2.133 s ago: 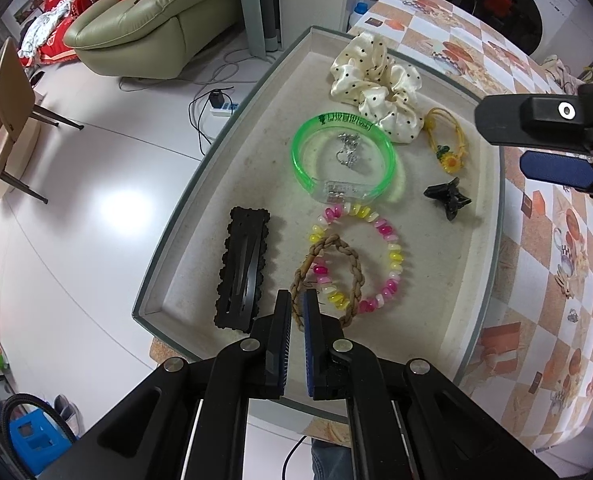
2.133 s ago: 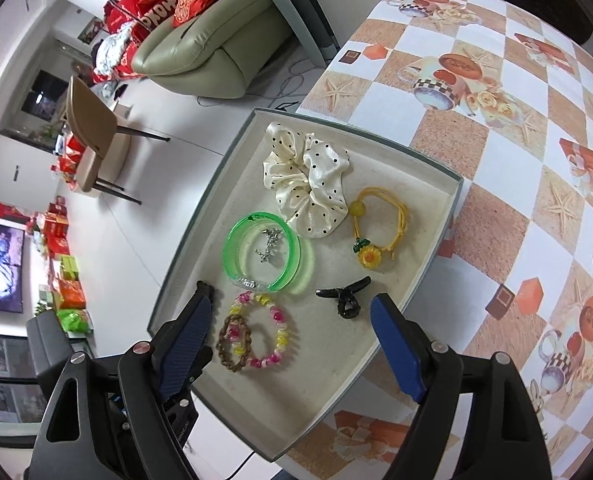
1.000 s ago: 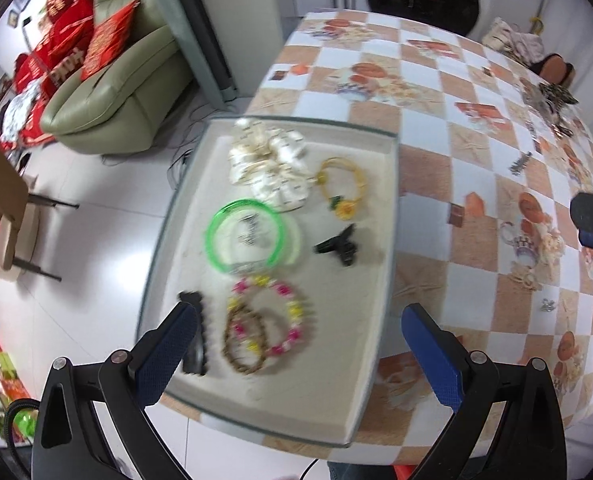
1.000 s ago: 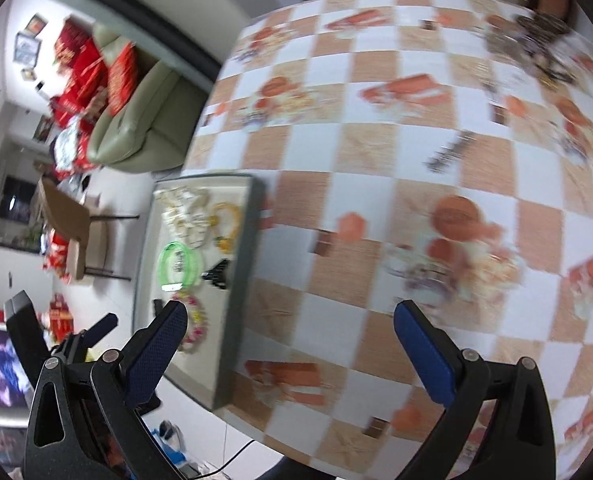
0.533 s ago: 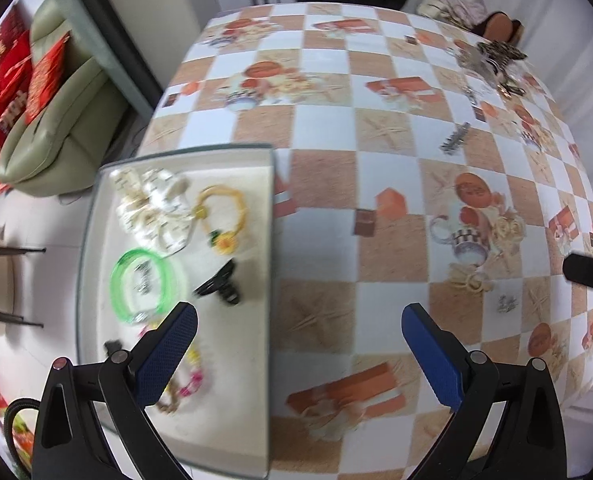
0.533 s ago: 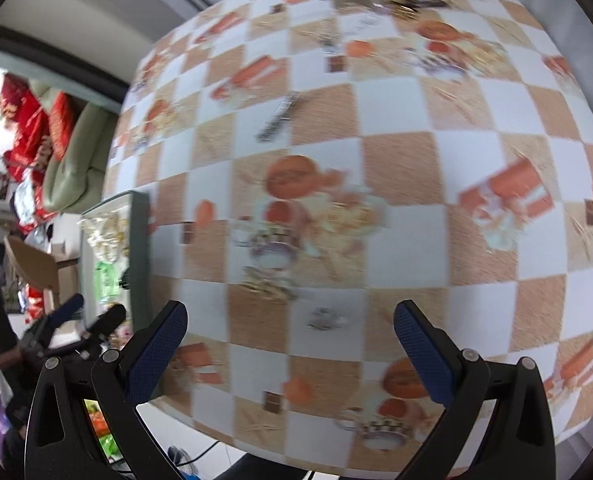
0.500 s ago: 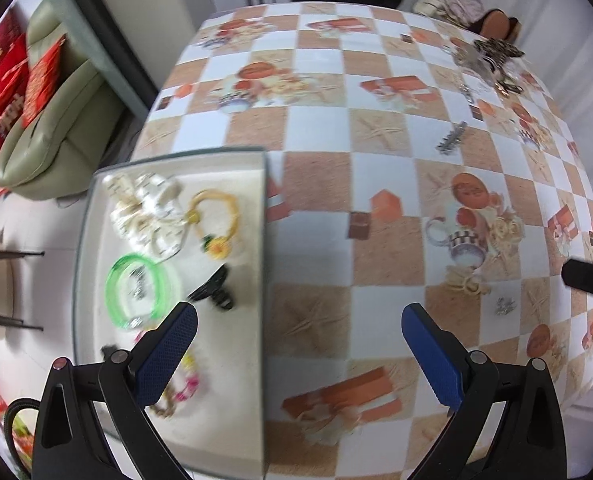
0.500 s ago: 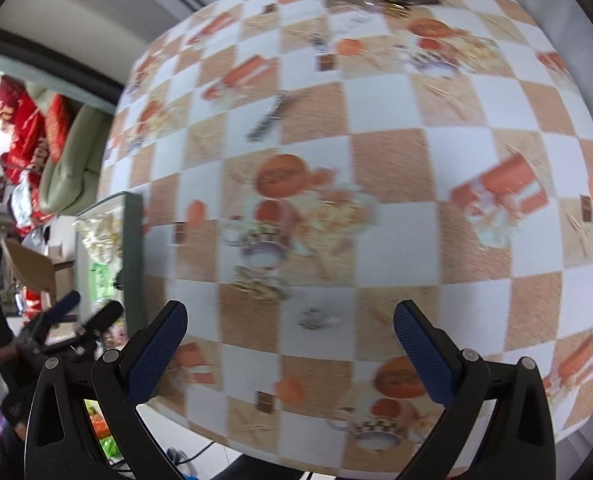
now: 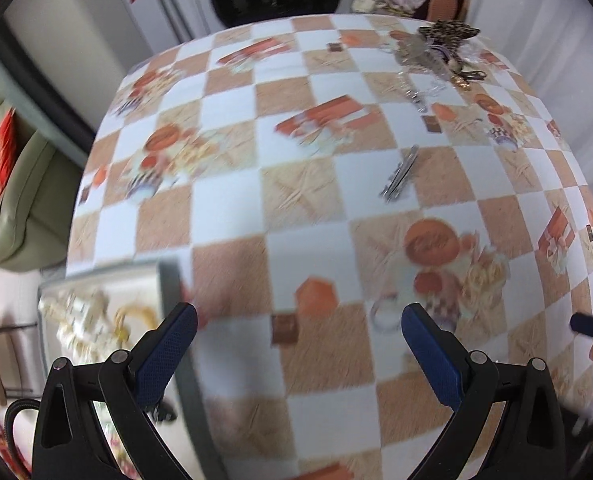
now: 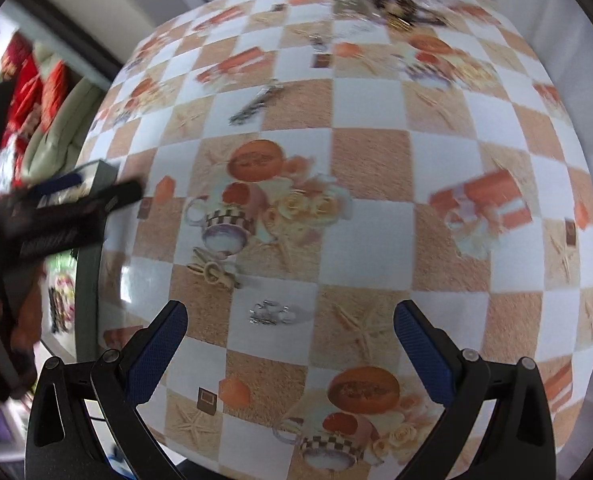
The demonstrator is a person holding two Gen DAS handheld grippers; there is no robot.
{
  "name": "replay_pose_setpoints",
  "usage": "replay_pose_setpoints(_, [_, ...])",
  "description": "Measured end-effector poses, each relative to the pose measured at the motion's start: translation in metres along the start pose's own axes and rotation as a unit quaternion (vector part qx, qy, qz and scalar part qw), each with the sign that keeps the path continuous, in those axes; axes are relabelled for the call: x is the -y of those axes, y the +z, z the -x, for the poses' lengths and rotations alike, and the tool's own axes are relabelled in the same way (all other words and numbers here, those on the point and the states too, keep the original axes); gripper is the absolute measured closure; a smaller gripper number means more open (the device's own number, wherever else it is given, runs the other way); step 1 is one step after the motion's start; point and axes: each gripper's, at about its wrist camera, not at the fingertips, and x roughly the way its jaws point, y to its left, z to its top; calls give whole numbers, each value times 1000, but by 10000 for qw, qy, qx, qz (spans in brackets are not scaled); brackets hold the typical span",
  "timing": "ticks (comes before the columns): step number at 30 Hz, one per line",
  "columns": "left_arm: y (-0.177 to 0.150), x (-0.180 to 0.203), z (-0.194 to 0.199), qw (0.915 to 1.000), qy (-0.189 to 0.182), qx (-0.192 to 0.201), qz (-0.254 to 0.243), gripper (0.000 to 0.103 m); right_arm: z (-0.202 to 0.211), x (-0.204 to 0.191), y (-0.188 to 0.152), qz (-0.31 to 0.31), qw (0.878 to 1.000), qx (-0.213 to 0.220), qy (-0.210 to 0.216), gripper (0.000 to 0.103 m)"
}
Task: Organize jewelry
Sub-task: 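Move both tools over the gold bunny-ear clip and silver alligator clip, then grasp the gold bunny-ear clip with the right tool while the left tool grasps the silver alligator clip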
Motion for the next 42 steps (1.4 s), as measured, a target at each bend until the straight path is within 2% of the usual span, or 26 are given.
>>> replay_pose_setpoints(4, [19,14,-15,9996,-116,128,-240,0,-11,-22,-5,510,9985,213,34,1])
replay_pose_setpoints(7, [31,23,-27,9992,-173,162,-331,0,-18,-30,-11,747,9967,323,-48,10])
replay_pose_setpoints(11, [43,36,-39,9980,-337,223,-496,0,-22,-32,-15,909,9947,449,-155,12])
replay_pose_setpoints(14, [50,45,-45,9968,-417,264,-630,0,-24,-41,-15,1298,9895,588,-251,14])
replay_pose_setpoints(15, [53,48,-48,9964,-446,275,-666,1,-25,-45,-14,1450,9870,631,-278,17])
replay_pose_setpoints(17, [59,54,-54,9958,-467,234,-746,12,-29,-56,-13,1797,9808,689,-321,23])
replay_pose_setpoints(22, [69,64,-69,9950,-471,174,-868,12,-43,-67,-8,2119,9739,746,-332,30])
replay_pose_setpoints(23, [70,66,-72,9946,-481,175,-901,13,-44,-69,-8,2162,9727,768,-337,31])
replay_pose_setpoints(24, [71,67,-73,9943,-496,173,-928,20,-46,-70,-7,2201,9718,775,-334,32])
replay_pose_setpoints(25, [72,69,-76,9940,-498,146,-962,22,-49,-71,-7,2244,9709,769,-329,32])
replay_pose_setpoints(29, [78,71,-79,9931,-610,170,-991,24,-60,-75,-5,2434,9665,702,-417,42])
replay_pose_setpoints(34, [81,77,-79,9900,-796,234,-1138,40,-64,-76,-5,2538,9638,680,-445,45])
replay_pose_setpoints(37, [80,82,-77,9883,-853,251,-1239,56,-63,-78,-8,2578,9631,657,-406,49])
replay_pose_setpoints(39, [82,83,-75,9879,-887,246,-1249,78,-62,-81,-9,2598,9628,637,-388,60])
replay_pose_setpoints(40, [82,82,-75,9879,-917,231,-1232,81,-60,-84,-12,2611,9625,629,-375,65])
replay_pose_setpoints(42, [82,80,-74,9878,-990,202,-1181,81,-59,-88,-14,2629,9623,598,-364,82])
